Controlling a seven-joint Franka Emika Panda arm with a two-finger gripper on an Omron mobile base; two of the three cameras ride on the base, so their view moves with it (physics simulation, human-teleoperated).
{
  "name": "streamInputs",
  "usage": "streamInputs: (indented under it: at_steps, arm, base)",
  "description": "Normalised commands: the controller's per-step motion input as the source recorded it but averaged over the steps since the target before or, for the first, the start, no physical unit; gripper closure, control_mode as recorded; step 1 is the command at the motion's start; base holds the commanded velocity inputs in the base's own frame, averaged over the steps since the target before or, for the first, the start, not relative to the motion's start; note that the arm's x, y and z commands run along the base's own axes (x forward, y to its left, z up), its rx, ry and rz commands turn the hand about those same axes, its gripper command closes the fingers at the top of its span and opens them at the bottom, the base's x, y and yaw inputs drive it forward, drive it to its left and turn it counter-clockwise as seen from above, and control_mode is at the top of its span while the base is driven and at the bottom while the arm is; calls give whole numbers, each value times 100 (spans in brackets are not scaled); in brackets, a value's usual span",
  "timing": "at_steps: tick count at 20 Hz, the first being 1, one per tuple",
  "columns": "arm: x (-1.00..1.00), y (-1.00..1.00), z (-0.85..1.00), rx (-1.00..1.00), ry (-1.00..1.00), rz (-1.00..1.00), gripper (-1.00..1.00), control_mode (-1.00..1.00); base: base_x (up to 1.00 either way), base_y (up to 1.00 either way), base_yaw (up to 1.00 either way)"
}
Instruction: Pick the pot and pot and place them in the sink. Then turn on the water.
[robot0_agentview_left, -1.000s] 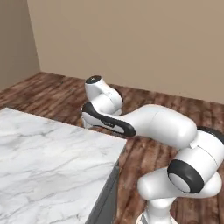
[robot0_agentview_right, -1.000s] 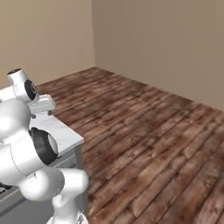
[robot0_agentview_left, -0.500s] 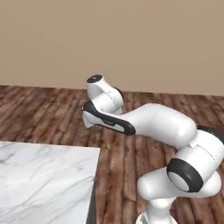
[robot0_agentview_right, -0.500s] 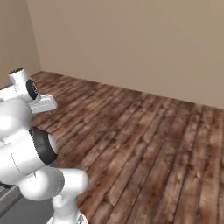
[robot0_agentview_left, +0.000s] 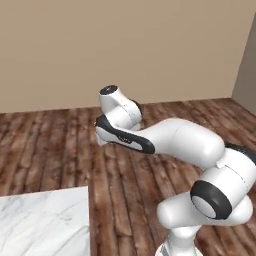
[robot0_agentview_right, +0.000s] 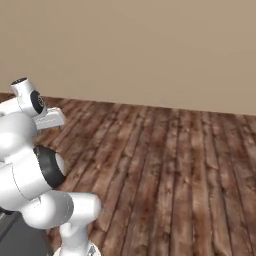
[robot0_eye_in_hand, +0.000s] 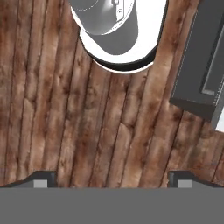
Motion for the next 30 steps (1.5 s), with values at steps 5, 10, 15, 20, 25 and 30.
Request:
streamInputs:
  at_steps: [5,10,15,20,25,30]
  arm:
    - [0,0,0,0,0,0,-100,100]
    - [0,0,0,0,0,0,-100,100]
    - [0,0,0,0,0,0,-100,100]
    - [0,0,0,0,0,0,-100,100]
    - [0,0,0,0,0,0,-100,100]
    - [0,0,0,0,0,0,-100,100]
  base:
    - [28,-26,-45]
    - [31,-31,-43]
    - [35,-32,-41]
    - [36,-34,-39]
    - [28,-50,-35]
    - [27,-50,-34]
